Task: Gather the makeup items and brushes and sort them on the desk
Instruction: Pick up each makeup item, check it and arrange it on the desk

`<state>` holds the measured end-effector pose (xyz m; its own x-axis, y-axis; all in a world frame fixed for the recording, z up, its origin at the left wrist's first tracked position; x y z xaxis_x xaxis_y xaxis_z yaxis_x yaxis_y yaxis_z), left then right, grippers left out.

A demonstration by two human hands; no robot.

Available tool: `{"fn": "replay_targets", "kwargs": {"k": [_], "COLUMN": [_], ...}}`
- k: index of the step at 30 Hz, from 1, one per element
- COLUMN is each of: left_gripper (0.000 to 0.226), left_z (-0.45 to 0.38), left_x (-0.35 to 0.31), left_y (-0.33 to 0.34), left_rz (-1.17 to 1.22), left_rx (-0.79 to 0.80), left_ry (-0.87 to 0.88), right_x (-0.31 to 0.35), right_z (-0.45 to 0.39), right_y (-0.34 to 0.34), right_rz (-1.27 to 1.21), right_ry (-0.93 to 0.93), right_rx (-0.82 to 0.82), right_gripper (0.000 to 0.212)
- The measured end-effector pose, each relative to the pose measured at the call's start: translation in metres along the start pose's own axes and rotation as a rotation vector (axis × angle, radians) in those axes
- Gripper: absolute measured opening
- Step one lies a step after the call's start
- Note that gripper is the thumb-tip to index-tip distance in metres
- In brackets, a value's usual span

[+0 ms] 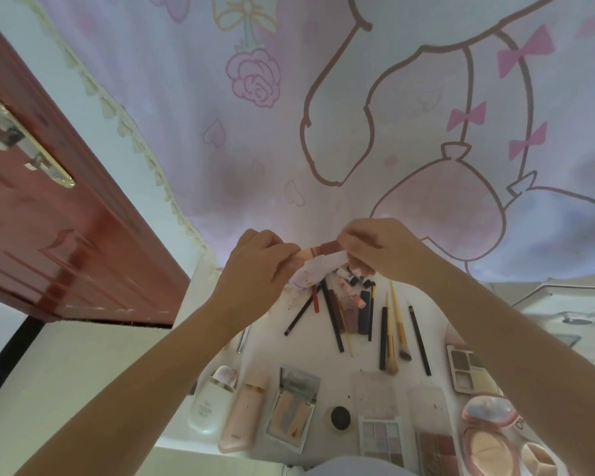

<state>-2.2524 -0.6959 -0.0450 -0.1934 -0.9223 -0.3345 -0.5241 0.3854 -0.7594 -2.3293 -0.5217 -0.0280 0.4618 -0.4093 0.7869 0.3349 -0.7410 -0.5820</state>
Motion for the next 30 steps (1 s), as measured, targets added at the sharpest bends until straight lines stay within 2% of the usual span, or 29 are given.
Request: {"fn": "replay_targets", "kwargs": {"k": [2, 5, 9, 11, 14, 16, 18, 19, 22, 24, 25, 27, 29, 30], "left_gripper": [0.034, 0.041, 0.053, 0.057, 0.054, 0.041, 0.03, 0.031, 0.054, 0.048, 0.053, 0.066, 0.06, 0.052], "left_z": [0.004, 0.011, 0.017, 0.02, 0.025, 0.03, 0.039, 0.045, 0.062, 0.076, 0.084, 0.101, 0.117, 0.125], "left_x": [0.004, 0.008, 0.014, 0.02, 0.025, 0.026, 0.034, 0.039, 0.049, 0.057, 0.061, 0.07, 0.077, 0.079], "left_y": [0.002, 0.005, 0.008, 0.011, 0.013, 0.013, 0.018, 0.022, 0.031, 0.034, 0.036, 0.04, 0.046, 0.05], "left_rz": [0.015, 0.039, 0.038, 0.019, 0.015, 0.023, 0.056, 0.083, 0.12, 0.089, 0.082, 0.051, -0.012, -0.052], "left_rx": [0.018, 0.049, 0.076, 0.103, 0.103, 0.116, 0.156, 0.198, 0.285, 0.321, 0.291, 0.208, 0.202, 0.267], "left_ry": [-0.027, -0.057, -0.087, -0.094, -0.105, -0.112, -0.199, -0.246, -0.34, -0.439, -0.487, -0.578, -0.683, -0.742], "right_x": [-0.002, -0.005, -0.007, -0.009, -0.007, -0.007, -0.01, -0.012, -0.026, -0.036, -0.041, -0.048, -0.05, -0.048], "right_z": [0.0, 0.0, -0.003, -0.005, -0.006, -0.006, -0.004, -0.003, 0.003, 0.006, 0.007, 0.003, -0.004, -0.008], "right_y": [0.003, 0.007, 0.015, 0.019, 0.026, 0.034, 0.046, 0.053, 0.08, 0.096, 0.102, 0.111, 0.117, 0.12], "right_rz": [-0.022, -0.082, -0.039, -0.015, -0.041, -0.057, -0.083, -0.107, -0.15, -0.195, -0.205, -0.115, 0.099, 0.197], "right_ry": [-0.014, -0.005, 0.047, 0.069, 0.092, 0.115, 0.161, 0.194, 0.289, 0.349, 0.372, 0.335, 0.171, 0.077], "right_rx": [0.019, 0.065, 0.051, 0.056, 0.085, 0.105, 0.123, 0.128, 0.15, 0.139, 0.127, 0.098, 0.077, 0.083], "right_gripper": [0.017, 0.034, 0.01, 0.02, 0.022, 0.021, 0.018, 0.018, 0.014, 0.01, 0.011, 0.011, 0.013, 0.015]}}
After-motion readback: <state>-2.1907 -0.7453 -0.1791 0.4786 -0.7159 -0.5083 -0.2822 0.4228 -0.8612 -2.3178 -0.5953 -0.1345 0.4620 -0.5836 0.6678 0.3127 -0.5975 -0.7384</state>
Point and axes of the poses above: each hand's wrist, its own z-axis away from the middle knuckle, its own y-axis out of the palm, x = y × z, the point moved 1 cm from there along -z, towards the middle knuckle, and after that the axes turned 14 degrees about -x, right-handed, at the moved point
